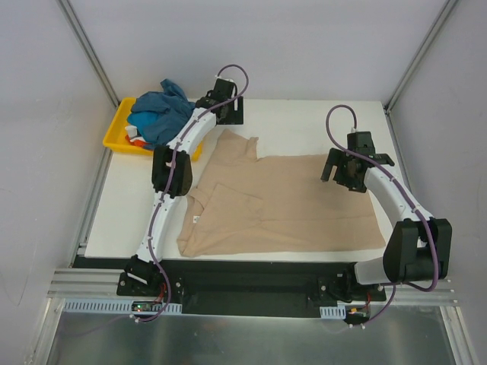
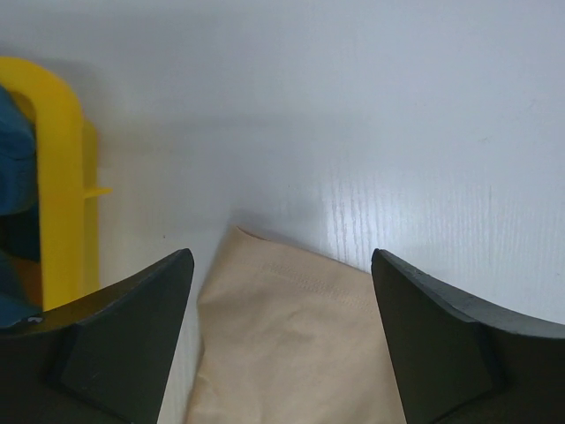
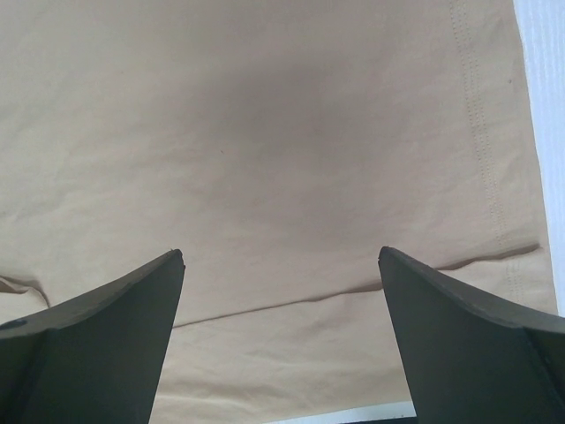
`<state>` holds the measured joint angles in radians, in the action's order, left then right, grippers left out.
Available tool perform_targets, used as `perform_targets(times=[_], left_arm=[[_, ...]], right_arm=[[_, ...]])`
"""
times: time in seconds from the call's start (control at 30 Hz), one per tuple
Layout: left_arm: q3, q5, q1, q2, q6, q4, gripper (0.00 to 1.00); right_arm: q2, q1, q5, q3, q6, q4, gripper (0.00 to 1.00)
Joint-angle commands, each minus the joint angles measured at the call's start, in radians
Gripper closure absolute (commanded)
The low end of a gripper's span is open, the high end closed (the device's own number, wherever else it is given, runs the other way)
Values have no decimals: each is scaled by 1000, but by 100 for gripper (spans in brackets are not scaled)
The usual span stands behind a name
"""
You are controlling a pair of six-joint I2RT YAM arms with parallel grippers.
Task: Fold and stack the t-shirts
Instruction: Fold the flattened tshirt in 1/3 of the way, then grap the side of the flattened tshirt furthest away from the robot with both arms
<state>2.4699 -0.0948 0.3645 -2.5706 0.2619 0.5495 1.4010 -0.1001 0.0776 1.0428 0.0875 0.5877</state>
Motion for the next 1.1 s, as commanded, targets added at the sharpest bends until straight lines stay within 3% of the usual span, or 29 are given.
perform_targets(times=[0.0,0.17,0.37,0.93,1.03,1.07], left_arm=[[15,26,-13,-56,8,-17,20],[-11,-3,-19,-46,43,-22,26],[-37,93,-50,-48,125,-2,43],[-35,78,-15,-57,137,73,59],[-67,84,-12,-54,126,78,74],[-59,89,-13,-60,125,81,93]], right_arm=[[-13,7,4,-6,-25,6,3],[-7,7,-4,-6,-25,8,3],[1,7,-1,-12,-25,6,3],[-33,11,22,-12,-34,27,3],[-48,11,22,-17,-35,29,3],[-48,11,22,-20,-38,29,3]])
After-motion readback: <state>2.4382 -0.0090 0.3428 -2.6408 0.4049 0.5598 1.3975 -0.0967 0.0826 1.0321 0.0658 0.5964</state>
